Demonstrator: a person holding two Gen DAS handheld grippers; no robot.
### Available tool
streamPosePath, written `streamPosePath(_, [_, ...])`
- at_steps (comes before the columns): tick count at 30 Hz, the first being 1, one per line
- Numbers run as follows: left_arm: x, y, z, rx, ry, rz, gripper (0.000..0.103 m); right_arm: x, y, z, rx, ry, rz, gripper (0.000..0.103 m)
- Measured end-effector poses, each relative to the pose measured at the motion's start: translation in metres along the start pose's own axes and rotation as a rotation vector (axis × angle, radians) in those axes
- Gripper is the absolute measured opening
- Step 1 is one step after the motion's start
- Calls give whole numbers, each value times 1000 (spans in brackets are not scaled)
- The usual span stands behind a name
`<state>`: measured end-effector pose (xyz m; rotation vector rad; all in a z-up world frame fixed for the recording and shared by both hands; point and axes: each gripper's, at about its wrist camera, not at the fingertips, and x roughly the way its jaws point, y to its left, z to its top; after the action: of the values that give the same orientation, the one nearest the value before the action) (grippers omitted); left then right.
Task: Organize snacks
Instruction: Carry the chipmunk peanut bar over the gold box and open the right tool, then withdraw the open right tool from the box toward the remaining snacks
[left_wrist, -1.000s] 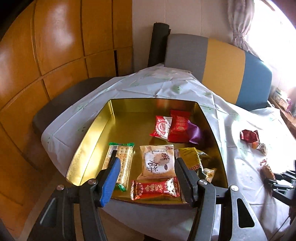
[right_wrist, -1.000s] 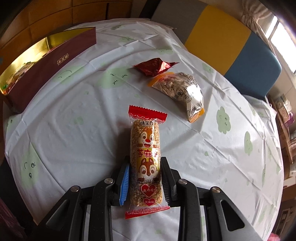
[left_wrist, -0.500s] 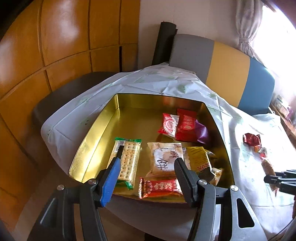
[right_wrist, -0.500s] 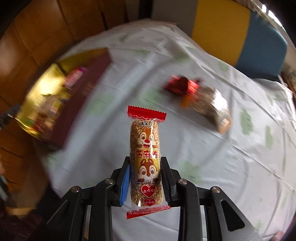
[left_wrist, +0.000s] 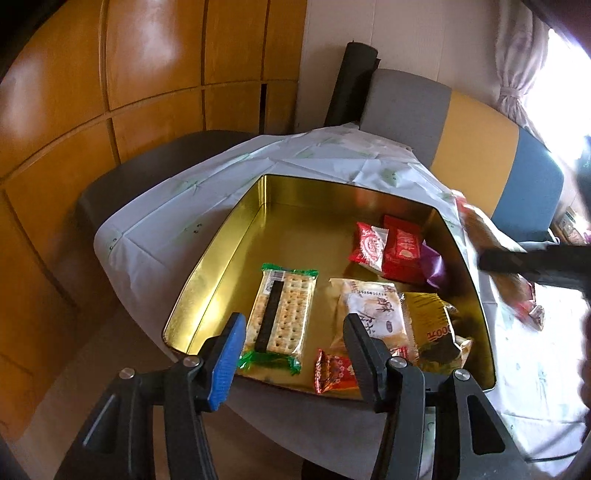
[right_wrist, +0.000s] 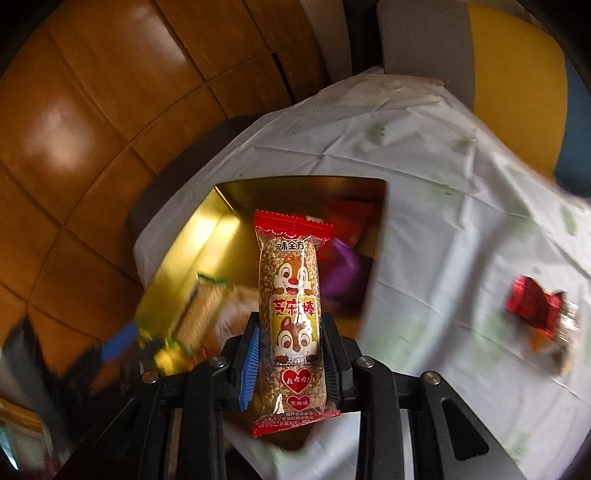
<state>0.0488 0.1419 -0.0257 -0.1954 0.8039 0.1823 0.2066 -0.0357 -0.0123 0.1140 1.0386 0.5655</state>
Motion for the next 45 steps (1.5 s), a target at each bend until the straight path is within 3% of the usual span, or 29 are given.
streamPosePath(6, [6,3,-7,-1,27,-3,55,61,-8,6,88,112,15,34])
streamPosePath(8, [8,2,-8,-2,31,-4,55,66,-8,3,81,105,3,34])
streamPosePath(32, [-20,-29,-13,84,2,-40,55,-25,-5,-42,-70,-90,-112,34])
streamPosePath(45, [-29,-55,-20,152,4,-70,55,-65,-46,-65,-37,-127,-175,34])
